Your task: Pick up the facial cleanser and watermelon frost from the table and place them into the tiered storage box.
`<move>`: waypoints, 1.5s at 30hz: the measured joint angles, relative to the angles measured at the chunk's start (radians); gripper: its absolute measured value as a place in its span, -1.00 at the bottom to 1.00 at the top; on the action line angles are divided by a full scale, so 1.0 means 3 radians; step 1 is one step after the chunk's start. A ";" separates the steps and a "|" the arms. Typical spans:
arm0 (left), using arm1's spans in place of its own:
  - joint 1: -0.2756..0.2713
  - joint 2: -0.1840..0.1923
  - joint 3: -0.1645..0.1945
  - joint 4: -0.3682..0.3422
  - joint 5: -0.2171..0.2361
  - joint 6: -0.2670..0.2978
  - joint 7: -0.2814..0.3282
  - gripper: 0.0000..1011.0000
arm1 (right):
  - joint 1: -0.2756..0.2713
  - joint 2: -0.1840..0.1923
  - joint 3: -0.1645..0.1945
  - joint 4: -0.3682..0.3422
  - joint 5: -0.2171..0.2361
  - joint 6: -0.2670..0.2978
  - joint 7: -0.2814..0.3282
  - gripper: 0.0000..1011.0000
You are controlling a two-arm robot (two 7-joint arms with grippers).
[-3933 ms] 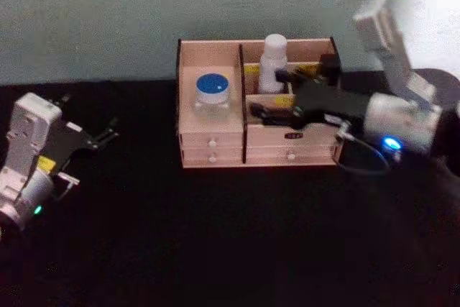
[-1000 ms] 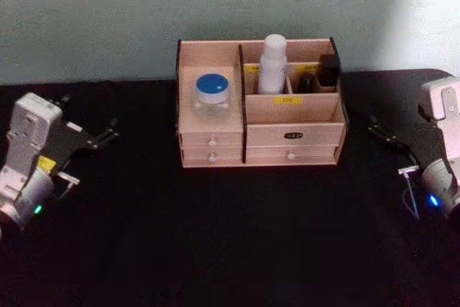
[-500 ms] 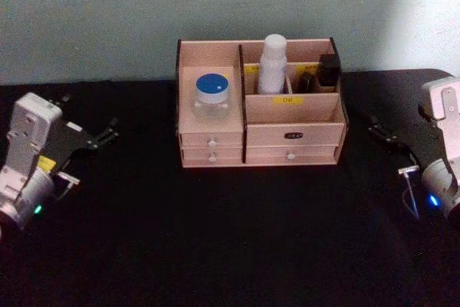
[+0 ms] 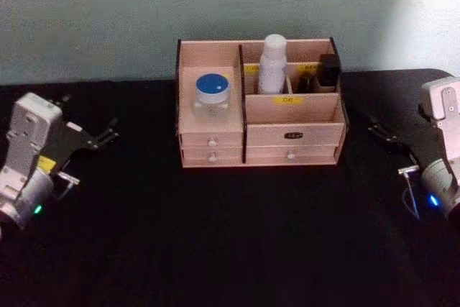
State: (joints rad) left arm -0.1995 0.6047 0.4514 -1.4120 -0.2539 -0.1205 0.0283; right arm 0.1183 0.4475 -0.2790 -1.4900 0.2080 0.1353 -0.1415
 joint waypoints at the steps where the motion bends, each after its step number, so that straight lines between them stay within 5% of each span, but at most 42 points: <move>1: 0.0000 0.0000 0.0000 0.0000 0.0000 0.0000 0.0000 0.98 | 0.0000 0.0000 0.0000 0.0000 0.0000 0.0000 0.0000 0.98; 45: 0.0000 0.0000 0.0000 0.0000 0.0000 0.0000 0.0000 0.98 | 0.0000 0.0000 0.0000 0.0000 0.0000 0.0000 0.0000 0.98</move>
State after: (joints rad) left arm -0.1995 0.6047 0.4514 -1.4120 -0.2539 -0.1205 0.0282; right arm 0.1183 0.4475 -0.2790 -1.4900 0.2080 0.1353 -0.1414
